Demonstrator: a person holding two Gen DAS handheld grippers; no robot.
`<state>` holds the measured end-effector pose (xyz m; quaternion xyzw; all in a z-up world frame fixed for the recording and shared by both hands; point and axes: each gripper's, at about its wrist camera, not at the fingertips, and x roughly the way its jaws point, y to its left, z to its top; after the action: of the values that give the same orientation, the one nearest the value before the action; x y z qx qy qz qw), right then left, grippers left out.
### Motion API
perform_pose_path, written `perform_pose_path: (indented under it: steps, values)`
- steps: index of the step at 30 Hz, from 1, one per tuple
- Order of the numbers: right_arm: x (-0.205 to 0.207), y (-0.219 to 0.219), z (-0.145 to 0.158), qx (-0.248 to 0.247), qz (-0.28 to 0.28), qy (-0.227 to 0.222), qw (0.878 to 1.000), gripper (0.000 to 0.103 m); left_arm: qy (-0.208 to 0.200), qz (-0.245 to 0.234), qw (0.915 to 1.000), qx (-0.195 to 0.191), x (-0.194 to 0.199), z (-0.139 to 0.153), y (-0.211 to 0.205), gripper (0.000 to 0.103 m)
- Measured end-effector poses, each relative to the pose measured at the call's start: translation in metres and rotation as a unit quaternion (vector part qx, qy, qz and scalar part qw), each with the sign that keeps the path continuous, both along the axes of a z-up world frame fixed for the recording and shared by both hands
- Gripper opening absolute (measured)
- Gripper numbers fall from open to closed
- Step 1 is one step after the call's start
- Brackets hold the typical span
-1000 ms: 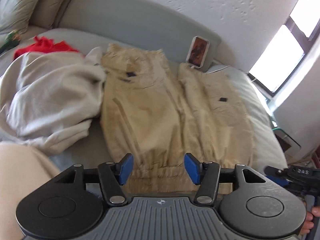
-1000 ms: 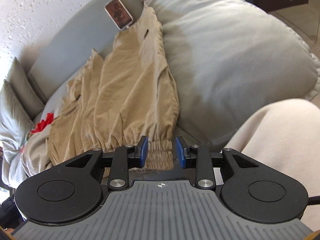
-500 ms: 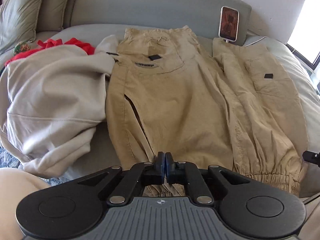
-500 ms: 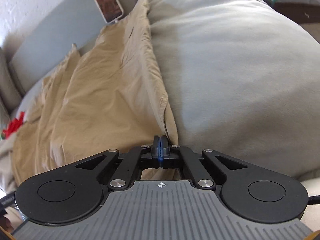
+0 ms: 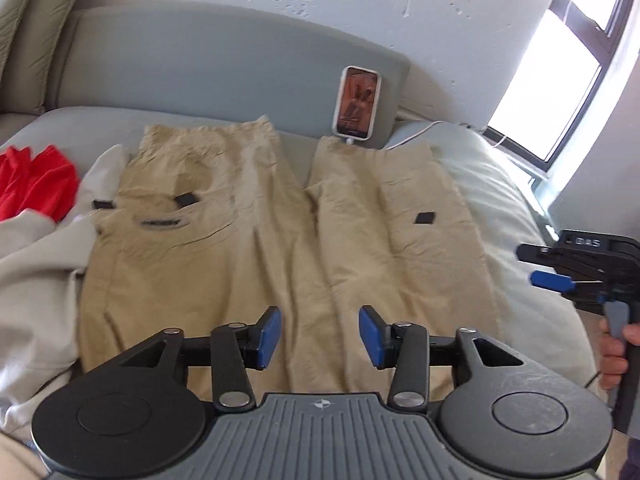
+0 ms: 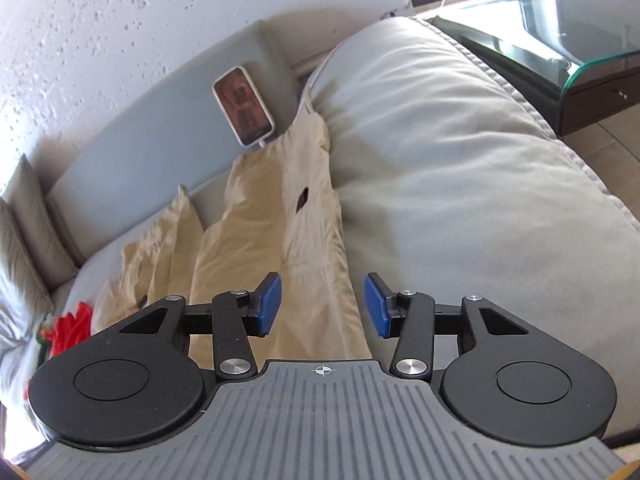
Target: Fold clothes
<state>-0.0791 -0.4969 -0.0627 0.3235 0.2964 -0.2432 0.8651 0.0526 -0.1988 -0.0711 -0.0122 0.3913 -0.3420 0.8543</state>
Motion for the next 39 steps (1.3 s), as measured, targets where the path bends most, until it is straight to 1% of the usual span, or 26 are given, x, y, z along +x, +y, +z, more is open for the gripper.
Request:
perform_pose_path:
  steps: [1,3,6,10,11,12,13,17,18,19,20,21,22,23,24,26,28,29,30,31,32,33,34,36,38,39]
  values:
    - [0.011,-0.008,0.001,0.007,0.002,0.004,1.000,0.048,-0.001,-0.012,0.9999,-0.001,0.002,0.002,-0.013,0.062]
    - [0.034,-0.024,-0.001,0.015,0.004,0.018,1.000,0.048,-0.002,-0.027,0.9996,0.006,0.008,-0.003,-0.039,0.070]
    - [0.066,-0.044,-0.013,0.026,0.006,0.034,0.999,0.048,0.012,-0.029,0.9993,0.022,0.022,-0.022,-0.066,0.068]
    - [0.105,-0.059,-0.049,0.023,0.013,0.070,0.997,0.048,0.049,-0.016,0.9984,0.023,0.036,-0.046,-0.076,0.066]
    - [0.110,-0.060,-0.057,0.019,0.015,0.073,0.997,0.044,0.053,-0.018,0.9981,0.023,0.037,-0.050,-0.077,0.066]
    - [0.112,-0.060,-0.061,0.011,0.017,0.066,0.998,0.036,0.054,-0.024,0.9979,0.025,0.037,-0.052,-0.077,0.066]
    - [0.111,-0.060,-0.062,0.002,0.015,0.059,0.998,0.008,0.051,-0.028,0.9980,0.025,0.036,-0.052,-0.076,0.066]
    - [0.092,-0.060,-0.053,-0.022,-0.054,0.048,0.997,0.007,0.045,-0.036,0.9982,0.014,0.034,-0.050,-0.072,0.066]
    - [0.091,-0.061,-0.053,-0.025,-0.057,0.054,0.997,0.007,0.047,-0.037,0.9982,0.010,0.033,-0.050,-0.071,0.066]
    - [0.094,-0.061,-0.052,-0.030,-0.049,0.065,0.996,0.008,0.048,-0.037,0.9981,0.012,0.033,-0.050,-0.070,0.066]
    - [0.097,-0.059,-0.051,-0.038,-0.038,0.078,0.996,0.014,0.049,-0.035,0.9981,0.015,0.032,-0.048,-0.068,0.066]
    - [0.098,-0.057,-0.046,-0.043,-0.034,0.091,0.994,0.016,0.048,-0.033,0.9982,0.018,0.031,-0.045,-0.063,0.067]
    - [0.097,-0.054,-0.039,-0.043,-0.038,0.102,0.993,0.028,0.047,-0.030,0.9982,0.022,0.030,-0.041,-0.058,0.070]
    - [0.092,-0.050,-0.029,-0.040,-0.047,0.105,0.993,0.041,0.047,-0.026,0.9981,0.031,0.029,-0.035,-0.050,0.070]
    - [0.084,-0.045,-0.016,-0.034,-0.057,0.099,0.993,0.044,0.047,-0.022,0.9980,0.037,0.027,-0.029,-0.042,0.070]
    - [0.063,-0.028,0.018,-0.016,-0.054,0.071,0.996,0.045,0.049,-0.012,0.9982,0.032,0.024,-0.010,-0.017,0.070]
    - [0.048,-0.006,0.058,-0.022,-0.015,0.043,0.999,0.045,0.052,-0.003,0.9986,0.010,0.024,0.013,0.008,0.073]
    - [0.045,0.006,0.078,-0.032,0.007,0.031,0.999,0.045,0.044,0.007,0.9990,0.000,0.028,0.024,0.017,0.074]
    - [0.044,0.018,0.098,-0.040,0.029,0.020,0.999,0.048,0.035,0.018,0.9992,-0.009,0.032,0.036,0.025,0.078]
    - [0.046,0.029,0.116,-0.043,0.053,0.009,0.998,0.056,0.026,0.029,0.9991,-0.019,0.036,0.047,0.034,0.080]
    - [0.053,0.039,0.129,-0.043,0.075,0.004,0.996,0.063,0.012,0.046,0.9987,-0.019,0.043,0.056,0.037,0.081]
    - [0.062,0.049,0.141,-0.043,0.096,0.001,0.994,0.064,-0.002,0.070,0.9975,-0.009,0.055,0.066,0.039,0.082]
    - [0.074,0.058,0.149,-0.040,0.117,0.003,0.992,0.064,0.003,0.095,0.9955,-0.001,0.067,0.072,0.041,0.082]
    - [0.103,0.073,0.158,-0.016,0.141,0.026,0.989,0.064,0.015,0.145,0.9892,0.013,0.091,0.086,0.047,0.081]
    - [0.122,0.088,0.166,0.008,0.170,0.051,0.984,0.063,0.056,0.163,0.9850,-0.014,0.107,0.098,0.065,0.080]
    - [0.125,0.096,0.173,0.020,0.187,0.060,0.980,0.063,0.072,0.151,0.9853,-0.037,0.110,0.104,0.074,0.081]
